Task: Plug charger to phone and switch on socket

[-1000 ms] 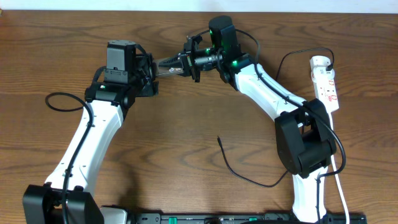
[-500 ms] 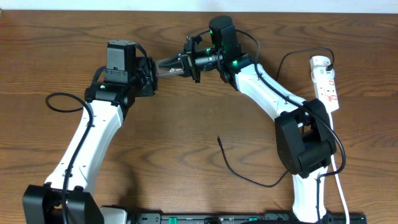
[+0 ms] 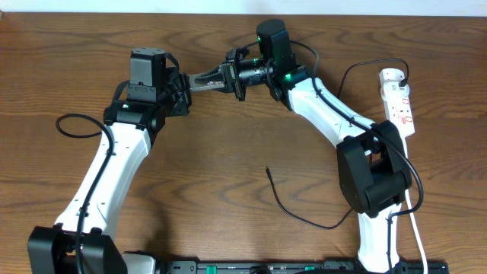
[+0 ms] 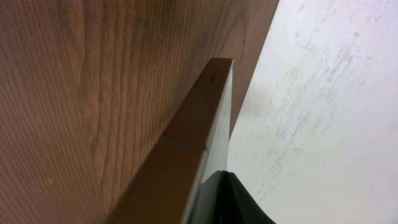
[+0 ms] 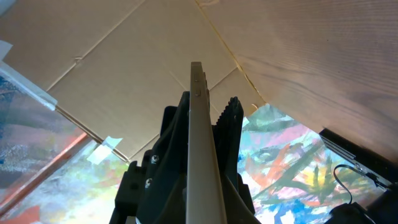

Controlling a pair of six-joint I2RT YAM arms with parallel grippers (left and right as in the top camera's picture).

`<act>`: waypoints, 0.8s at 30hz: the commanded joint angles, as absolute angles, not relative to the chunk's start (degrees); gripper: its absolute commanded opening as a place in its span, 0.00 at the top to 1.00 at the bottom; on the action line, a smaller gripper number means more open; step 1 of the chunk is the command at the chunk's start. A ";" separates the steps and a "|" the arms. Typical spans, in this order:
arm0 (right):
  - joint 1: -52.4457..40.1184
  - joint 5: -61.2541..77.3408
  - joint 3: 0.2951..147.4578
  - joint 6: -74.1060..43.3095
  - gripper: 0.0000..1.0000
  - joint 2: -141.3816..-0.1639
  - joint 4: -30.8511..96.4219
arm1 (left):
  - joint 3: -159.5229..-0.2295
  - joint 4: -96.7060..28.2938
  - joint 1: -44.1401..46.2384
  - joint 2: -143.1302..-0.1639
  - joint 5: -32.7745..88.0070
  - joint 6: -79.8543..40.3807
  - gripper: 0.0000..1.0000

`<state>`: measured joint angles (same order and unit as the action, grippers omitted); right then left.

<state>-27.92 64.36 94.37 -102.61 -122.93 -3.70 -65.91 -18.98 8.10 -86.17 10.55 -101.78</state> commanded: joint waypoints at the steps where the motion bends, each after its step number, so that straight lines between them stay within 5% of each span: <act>1: -28.25 67.70 95.88 -95.24 0.99 -121.84 -4.97 | -65.73 -20.18 8.08 -86.50 9.78 -97.54 0.89; 24: -28.60 67.44 95.88 -95.57 0.99 -121.84 -4.97 | -65.73 -20.21 8.08 -86.50 9.82 -94.30 0.93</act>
<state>-27.99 64.25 94.37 -102.87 -122.93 -3.70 -65.91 -18.90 8.10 -86.15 10.31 -99.20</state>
